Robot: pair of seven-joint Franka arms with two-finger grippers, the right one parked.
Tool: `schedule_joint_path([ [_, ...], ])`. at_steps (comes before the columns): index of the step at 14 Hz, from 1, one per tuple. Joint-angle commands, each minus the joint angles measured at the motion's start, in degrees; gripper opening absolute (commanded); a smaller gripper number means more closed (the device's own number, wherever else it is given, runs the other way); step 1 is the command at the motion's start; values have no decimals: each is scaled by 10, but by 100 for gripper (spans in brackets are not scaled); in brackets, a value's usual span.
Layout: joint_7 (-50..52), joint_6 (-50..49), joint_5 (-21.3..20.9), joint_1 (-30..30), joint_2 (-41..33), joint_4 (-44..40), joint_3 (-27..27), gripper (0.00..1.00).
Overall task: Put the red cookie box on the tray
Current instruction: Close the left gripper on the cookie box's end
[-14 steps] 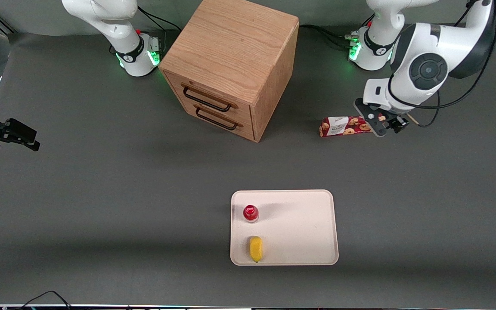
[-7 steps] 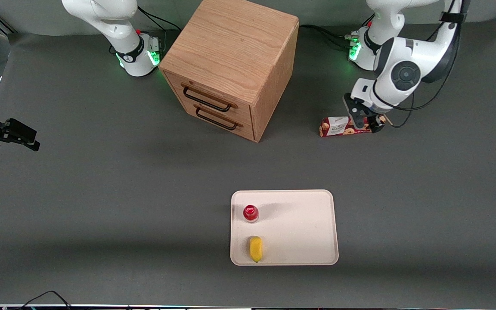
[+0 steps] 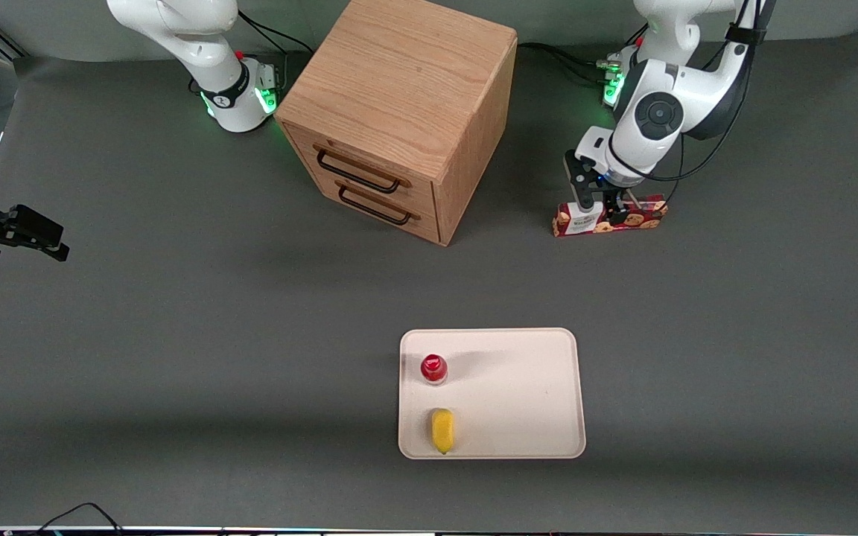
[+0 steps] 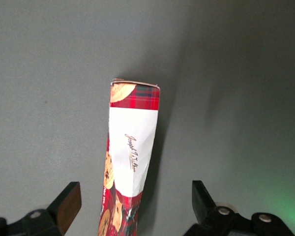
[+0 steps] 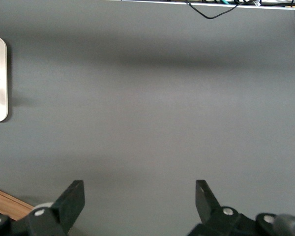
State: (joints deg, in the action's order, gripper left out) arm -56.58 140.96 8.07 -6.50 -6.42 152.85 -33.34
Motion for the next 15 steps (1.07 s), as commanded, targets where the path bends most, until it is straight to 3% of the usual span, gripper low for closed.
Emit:
schedule_joint_path([
  [1,-33,27,10,-3,3,20,1,100],
  [8,-75,85,10,-13,25,56,13,100],
  [9,-75,96,10,-13,33,56,14,96],
  [11,-84,103,9,-14,40,56,17,64],
  [12,-88,104,9,-13,41,55,21,39],
  [13,-90,104,8,-14,44,55,21,23],
  [15,-91,104,8,-14,45,54,27,2],
])
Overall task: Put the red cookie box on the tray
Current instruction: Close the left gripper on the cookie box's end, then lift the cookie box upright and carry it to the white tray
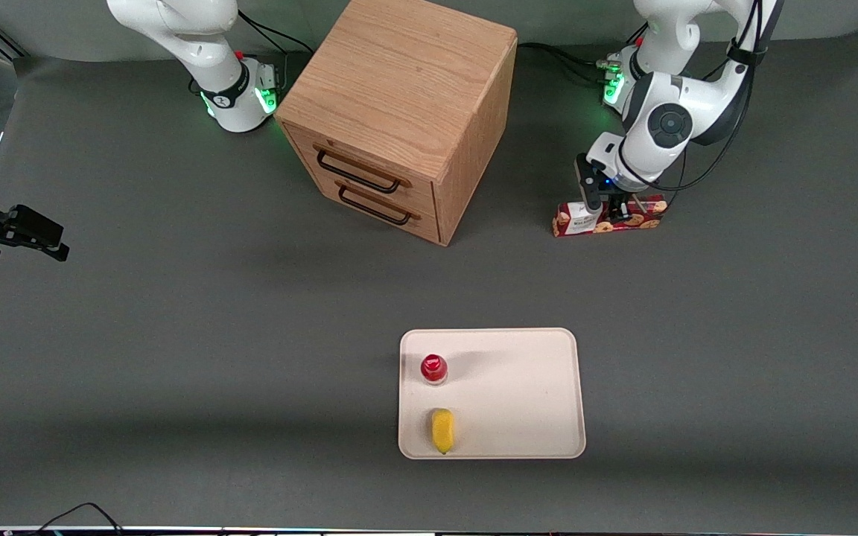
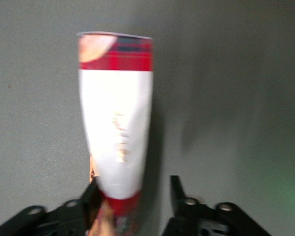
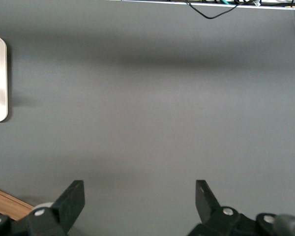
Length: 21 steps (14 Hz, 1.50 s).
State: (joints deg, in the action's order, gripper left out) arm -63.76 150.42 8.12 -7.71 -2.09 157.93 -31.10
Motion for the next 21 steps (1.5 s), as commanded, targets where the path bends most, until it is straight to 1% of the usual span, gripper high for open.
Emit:
schedule_joint_path([
  [1,-20,8,7,-2,1,2,5,0],
  [4,-34,7,2,-2,2,-9,7,0],
  [7,-33,-15,2,-1,0,-37,34,0],
  [9,-19,-91,9,-2,-11,-80,47,0],
  [11,11,-173,10,-2,-14,-145,53,0],
  [13,93,-236,11,-1,-13,-211,59,0],
  [15,220,-304,10,3,0,-299,56,0],
  [19,385,-404,8,7,96,-506,55,0],
  [21,470,-447,-6,23,162,-622,55,0],
])
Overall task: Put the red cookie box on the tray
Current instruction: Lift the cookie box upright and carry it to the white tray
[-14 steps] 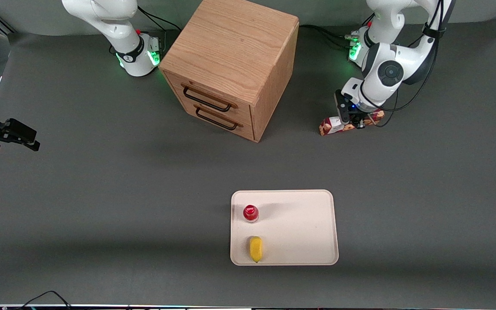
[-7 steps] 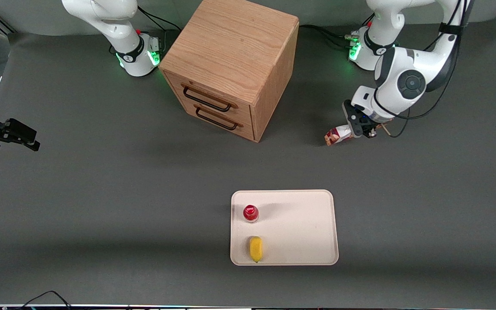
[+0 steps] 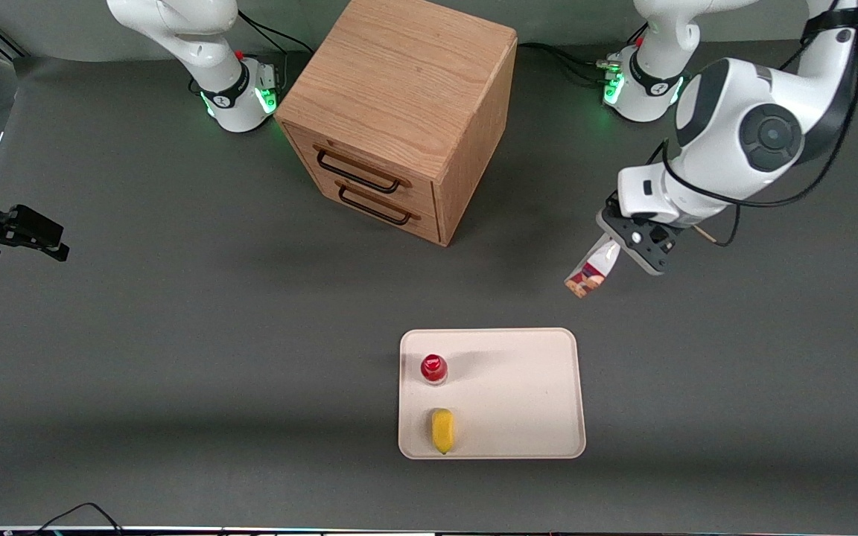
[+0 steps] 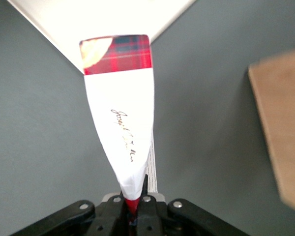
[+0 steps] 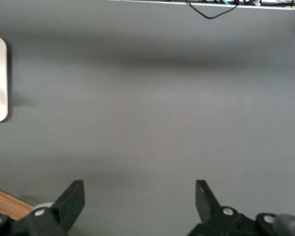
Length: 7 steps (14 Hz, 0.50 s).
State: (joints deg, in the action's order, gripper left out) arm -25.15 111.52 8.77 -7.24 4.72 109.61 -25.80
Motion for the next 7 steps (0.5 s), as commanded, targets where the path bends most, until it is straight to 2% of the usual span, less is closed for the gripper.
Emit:
schedule_joint_path([
  [1,120,-78,-25,24,131,-196,3,0],
  [5,302,-116,-136,91,315,-447,14,0],
  [7,364,-79,-170,135,392,-520,46,0],
])
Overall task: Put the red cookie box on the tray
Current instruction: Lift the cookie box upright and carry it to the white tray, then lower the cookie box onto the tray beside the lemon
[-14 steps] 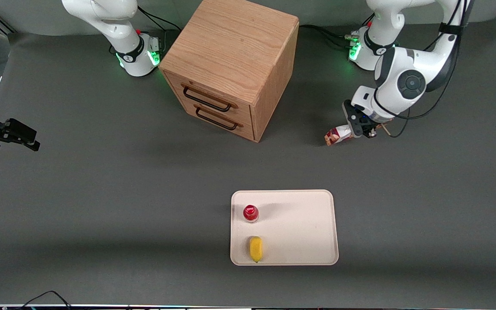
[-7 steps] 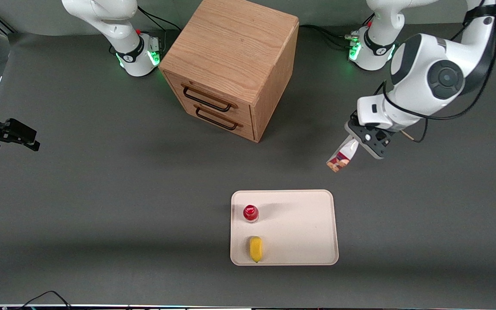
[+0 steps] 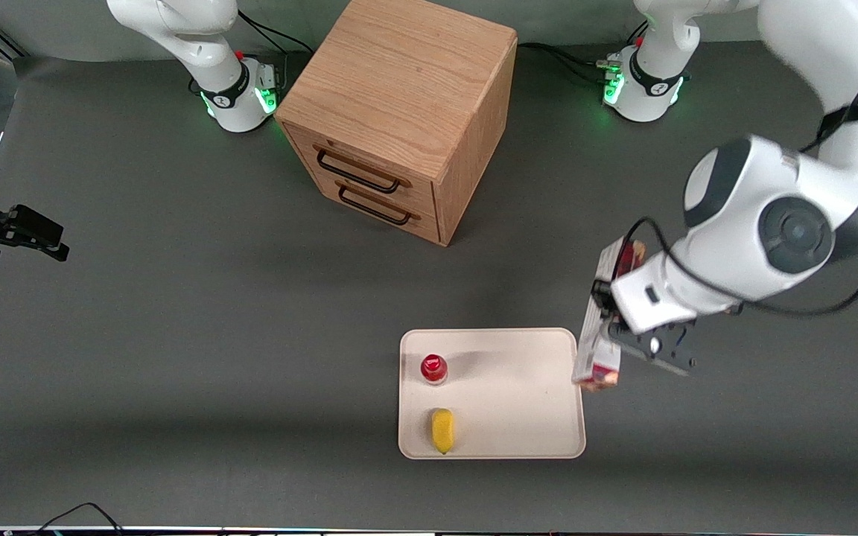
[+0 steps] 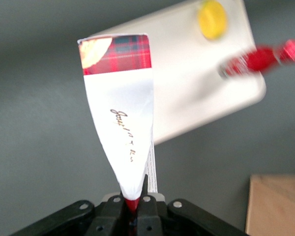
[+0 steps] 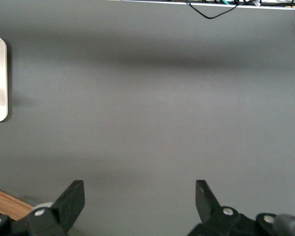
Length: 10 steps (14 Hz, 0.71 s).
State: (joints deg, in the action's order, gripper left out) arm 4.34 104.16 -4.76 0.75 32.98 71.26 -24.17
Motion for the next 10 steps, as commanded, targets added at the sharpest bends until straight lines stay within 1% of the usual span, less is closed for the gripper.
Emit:
schedule_joint_path([
  [1,74,30,-35,65,128,-140,52,0],
  [3,76,85,-34,72,162,-140,74,0],
  [5,76,124,-34,72,195,-140,74,0],
  [7,90,143,-31,74,224,-140,74,0],
  [9,124,145,-31,85,239,-140,75,0],
  [10,125,145,-31,86,242,-140,78,0],
])
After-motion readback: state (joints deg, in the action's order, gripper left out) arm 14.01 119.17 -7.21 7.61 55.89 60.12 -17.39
